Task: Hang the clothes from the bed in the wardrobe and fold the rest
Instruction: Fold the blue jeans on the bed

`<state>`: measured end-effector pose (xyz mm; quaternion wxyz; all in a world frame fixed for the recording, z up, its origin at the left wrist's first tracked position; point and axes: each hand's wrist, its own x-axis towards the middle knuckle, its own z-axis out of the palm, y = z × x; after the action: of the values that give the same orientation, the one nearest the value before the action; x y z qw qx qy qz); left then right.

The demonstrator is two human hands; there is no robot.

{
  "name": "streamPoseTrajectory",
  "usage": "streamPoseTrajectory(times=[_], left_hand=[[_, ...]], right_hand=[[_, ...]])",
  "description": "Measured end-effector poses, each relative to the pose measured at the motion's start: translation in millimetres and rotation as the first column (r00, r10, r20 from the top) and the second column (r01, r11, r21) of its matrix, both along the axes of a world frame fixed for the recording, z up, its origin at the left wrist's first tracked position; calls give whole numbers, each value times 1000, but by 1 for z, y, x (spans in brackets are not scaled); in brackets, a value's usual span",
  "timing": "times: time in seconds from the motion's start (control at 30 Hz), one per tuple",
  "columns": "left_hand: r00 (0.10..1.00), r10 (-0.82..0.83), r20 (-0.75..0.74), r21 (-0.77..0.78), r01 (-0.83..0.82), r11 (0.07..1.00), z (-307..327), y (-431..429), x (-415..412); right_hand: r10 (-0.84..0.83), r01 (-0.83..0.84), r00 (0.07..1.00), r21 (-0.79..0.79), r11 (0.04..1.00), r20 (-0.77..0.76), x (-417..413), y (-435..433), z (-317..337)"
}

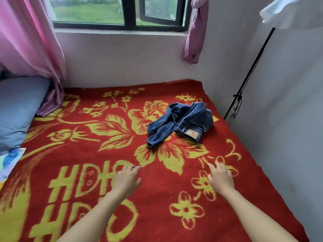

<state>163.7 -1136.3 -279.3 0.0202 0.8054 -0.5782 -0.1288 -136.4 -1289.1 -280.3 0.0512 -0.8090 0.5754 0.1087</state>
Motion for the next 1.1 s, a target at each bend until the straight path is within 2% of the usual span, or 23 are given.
streamPoseTrajectory(times=[0.1,0.27,0.4,0.7,0.93,1.0,1.1], left_hand=[[998,49,27,98,-52,994,-18,-36,-17],[984,175,43,134,-180,975,-43,-105,-29],[976,207,62,192,-215,958,-67,-141,-26],[933,350,79,281,-358,890,-122,-174,-1],[902,430,34,305,-419,855,-162,-188,-9],[889,458,23,307,-442,843,-168,-183,-10],[884,465,46,335,-452,827,-173,-166,-9]], right_hand=[[38,-39,999,103,994,11,4,-43,-36],[52,-56,998,188,981,27,14,-138,-75],[46,-53,998,250,967,32,27,-186,-112],[-21,7,999,416,910,29,87,-296,-167],[-39,37,999,427,903,-3,117,-363,-217],[-24,31,999,457,889,-21,109,-371,-239],[-39,27,999,412,911,20,110,-367,-265]])
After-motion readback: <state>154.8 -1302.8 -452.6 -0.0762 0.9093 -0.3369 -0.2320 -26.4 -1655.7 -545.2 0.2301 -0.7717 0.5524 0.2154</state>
